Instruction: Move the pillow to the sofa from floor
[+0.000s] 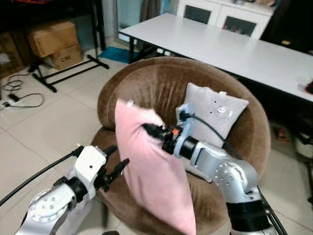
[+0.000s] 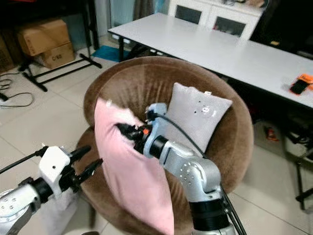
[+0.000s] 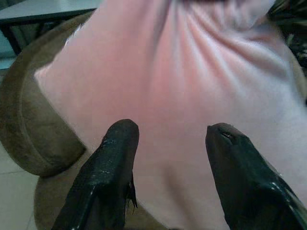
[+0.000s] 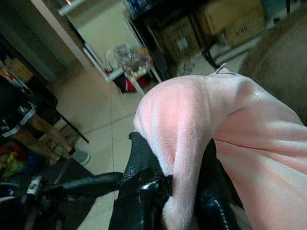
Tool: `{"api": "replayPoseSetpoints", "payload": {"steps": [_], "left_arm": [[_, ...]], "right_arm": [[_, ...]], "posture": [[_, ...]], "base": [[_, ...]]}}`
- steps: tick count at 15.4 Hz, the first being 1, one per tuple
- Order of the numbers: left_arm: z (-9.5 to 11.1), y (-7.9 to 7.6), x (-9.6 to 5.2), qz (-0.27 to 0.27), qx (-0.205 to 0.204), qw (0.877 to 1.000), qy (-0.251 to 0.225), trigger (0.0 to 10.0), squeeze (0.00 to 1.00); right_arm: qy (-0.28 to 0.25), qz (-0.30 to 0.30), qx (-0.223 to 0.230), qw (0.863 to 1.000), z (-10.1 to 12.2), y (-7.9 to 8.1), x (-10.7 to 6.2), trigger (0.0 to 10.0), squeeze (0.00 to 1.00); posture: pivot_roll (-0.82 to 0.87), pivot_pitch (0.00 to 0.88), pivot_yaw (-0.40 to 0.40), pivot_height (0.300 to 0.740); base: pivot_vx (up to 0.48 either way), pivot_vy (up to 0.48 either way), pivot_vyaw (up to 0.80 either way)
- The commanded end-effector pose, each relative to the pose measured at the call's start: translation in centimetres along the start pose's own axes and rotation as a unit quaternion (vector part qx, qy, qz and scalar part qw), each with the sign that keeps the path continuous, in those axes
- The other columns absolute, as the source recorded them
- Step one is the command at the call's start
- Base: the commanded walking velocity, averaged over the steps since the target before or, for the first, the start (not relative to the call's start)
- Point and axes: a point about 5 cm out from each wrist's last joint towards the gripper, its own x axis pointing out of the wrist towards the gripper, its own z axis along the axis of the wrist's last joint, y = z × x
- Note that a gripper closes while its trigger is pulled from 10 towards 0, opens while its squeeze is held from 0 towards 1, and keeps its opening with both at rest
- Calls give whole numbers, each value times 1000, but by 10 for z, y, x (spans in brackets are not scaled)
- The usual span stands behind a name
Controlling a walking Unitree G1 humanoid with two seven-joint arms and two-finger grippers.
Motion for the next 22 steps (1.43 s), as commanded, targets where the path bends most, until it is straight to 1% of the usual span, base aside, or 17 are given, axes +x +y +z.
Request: {"api": "replayPoseSetpoints", "payload": {"steps": [1,3,4,5,6,8,9,10,11,12,15,16,17,18,19,20,22], "left_arm": [[4,-2,-1,-7,-1,1000,-5,10000,0],[3,-3,-5,-10,-4,1000,0,10000,0],[3,-3,-5,-10,-4,1000,1,10000,0],[3,-3,-7,-11,-5,1000,5,10000,0],[3,-4,-8,-12,-6,1000,6,10000,0],[2,-4,-8,-18,-6,1000,9,10000,0],[2,-4,-8,-21,-6,1000,11,10000,0],[2,-4,-8,-21,-5,1000,12,10000,0],[2,-4,-8,-21,-5,1000,12,10000,0],[1,-4,-9,-25,-5,1000,15,10000,0],[1,-6,-8,-31,-5,999,18,10000,0],[2,-6,-7,-32,-2,999,18,10000,0],[3,-5,-7,-32,0,999,16,10000,0],[3,-5,-7,-31,0,999,16,10000,0],[3,-5,-8,-30,0,999,15,10000,0],[3,-5,-8,-31,-2,999,15,10000,0],[3,-5,-7,-31,-4,999,14,10000,0]], "right_arm": [[-11,18,-12,1000,10,6,3,10000,0],[-8,16,-2,1000,11,5,7,10000,0],[-11,2,3,1000,12,0,8,10000,0],[-25,-31,5,999,17,-13,12,10000,0],[-30,-42,5,999,19,-18,13,10000,0],[-48,-86,17,995,22,-38,14,10000,0],[-37,-132,1,991,17,-55,15,10000,0],[-22,-170,-23,985,12,-68,16,10000,0],[-17,-182,-32,983,9,-73,17,10000,0],[13,-226,-82,971,-1,-87,20,10000,0],[60,-280,-128,949,-20,-104,25,10000,0],[48,-296,-136,944,-16,-107,26,10000,0],[19,-307,-137,941,-6,-108,26,10000,0],[-9,-333,-160,929,7,-111,24,10000,1000],[-34,-335,-174,925,19,-113,22,10000,1000],[-61,-332,-176,925,27,-114,19,10000,1000],[-75,-357,-202,909,34,-123,7,10000,1000]], "posture": [[102,0,-104,740],[108,0,-110,740],[111,0,-111,740],[113,0,-110,740],[114,0,-111,740],[117,0,-108,740],[119,0,-102,740],[119,0,-101,740],[119,0,-101,740],[121,0,-94,740],[125,0,-86,740],[133,0,-87,740],[137,0,-90,740],[142,0,-96,740],[142,0,-96,740],[144,0,-100,740],[144,0,-104,740]], "base": [[0,0,0],[0,0,0],[0,0,0],[0,0,0],[0,0,0],[0,0,0],[0,0,0],[0,0,0],[0,0,0],[0,0,0],[0,0,0],[0,0,0],[0,0,0],[0,0,0],[0,0,0],[0,0,0],[0,0,0]]}}
